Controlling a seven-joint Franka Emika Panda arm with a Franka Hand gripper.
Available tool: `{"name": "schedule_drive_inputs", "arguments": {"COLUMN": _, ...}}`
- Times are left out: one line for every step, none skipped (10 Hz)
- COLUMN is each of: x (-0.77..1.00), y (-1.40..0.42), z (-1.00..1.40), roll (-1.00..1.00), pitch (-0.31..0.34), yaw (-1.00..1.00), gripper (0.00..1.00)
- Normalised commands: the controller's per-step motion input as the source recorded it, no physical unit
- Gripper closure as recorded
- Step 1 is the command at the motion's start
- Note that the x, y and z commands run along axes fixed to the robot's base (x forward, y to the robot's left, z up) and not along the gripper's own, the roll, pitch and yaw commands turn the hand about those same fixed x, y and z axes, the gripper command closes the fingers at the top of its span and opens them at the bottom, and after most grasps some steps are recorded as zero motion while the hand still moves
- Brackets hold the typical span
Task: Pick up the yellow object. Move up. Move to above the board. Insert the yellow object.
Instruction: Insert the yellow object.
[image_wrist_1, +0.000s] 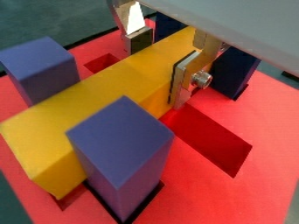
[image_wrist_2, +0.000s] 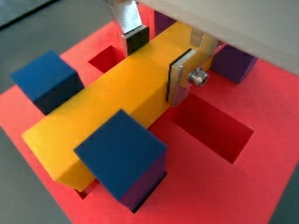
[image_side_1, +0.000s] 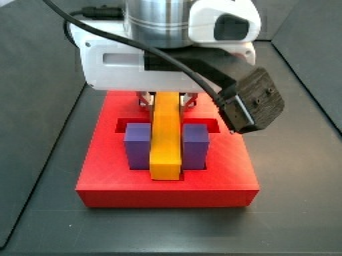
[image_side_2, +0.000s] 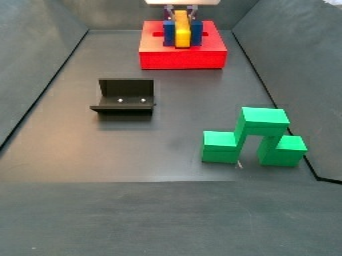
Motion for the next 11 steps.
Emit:
{"name": "schedule_drive_inputs", "arguments": {"x": 0.00, "y": 0.00, "z": -0.29, "roll": 0.07, "pitch": 0.000, "yaw": 0.06, "gripper": 1.00}}
{"name": "schedule_drive_inputs", "arguments": {"x": 0.00, "y": 0.00, "z": -0.27, "roll": 0.05, "pitch": 0.000, "yaw": 0.06, "gripper": 1.00}}
{"name": "schedule_drive_inputs", "arguments": {"x": 0.00, "y": 0.00, "z": -0.22, "roll": 0.05, "pitch": 0.000, "yaw": 0.05, "gripper": 1.00}}
{"name": "schedule_drive_inputs", "arguments": {"x": 0.14, "y": 0.00, "z": -0.13, "roll": 0.14, "pitch": 0.041, "yaw": 0.07, "gripper": 1.00}}
{"name": "schedule_drive_inputs", "arguments": {"x": 0.15, "y": 0.00, "z": -0.05, "roll": 0.17, "pitch": 0.074, "yaw": 0.09, "gripper": 1.00}}
{"name": "schedule_drive_inputs", "arguments": {"x": 0.18, "y": 0.00, "z": -0.05, "roll": 0.22, "pitch": 0.083, "yaw": 0.21, "gripper": 1.00}}
{"name": "schedule_drive_inputs", "arguments": {"x": 0.13, "y": 0.00, "z": -0.05, "roll": 0.13, "pitch": 0.051, "yaw": 0.17, "gripper": 1.00}}
{"name": "schedule_drive_inputs", "arguments": {"x": 0.07, "y": 0.00, "z": -0.04, "roll": 0.11, "pitch": 0.034, "yaw": 0.09, "gripper": 1.00}}
{"name": "schedule_drive_inputs", "arguments": {"x": 0.02, "y": 0.00, "z": -0.03, "roll": 0.04, "pitch": 0.014, "yaw": 0.03, "gripper": 1.00}}
{"name": "schedule_drive_inputs", "arguments": {"x": 0.00, "y": 0.00, "z": 0.00, "roll": 0.00, "pitch": 0.000, "yaw": -0.01, "gripper": 1.00}}
{"name": "schedule_drive_inputs", "arguments": {"x": 0.00, "y": 0.00, "z": 0.00, "roll": 0.00, "pitch": 0.000, "yaw": 0.00, "gripper": 1.00}}
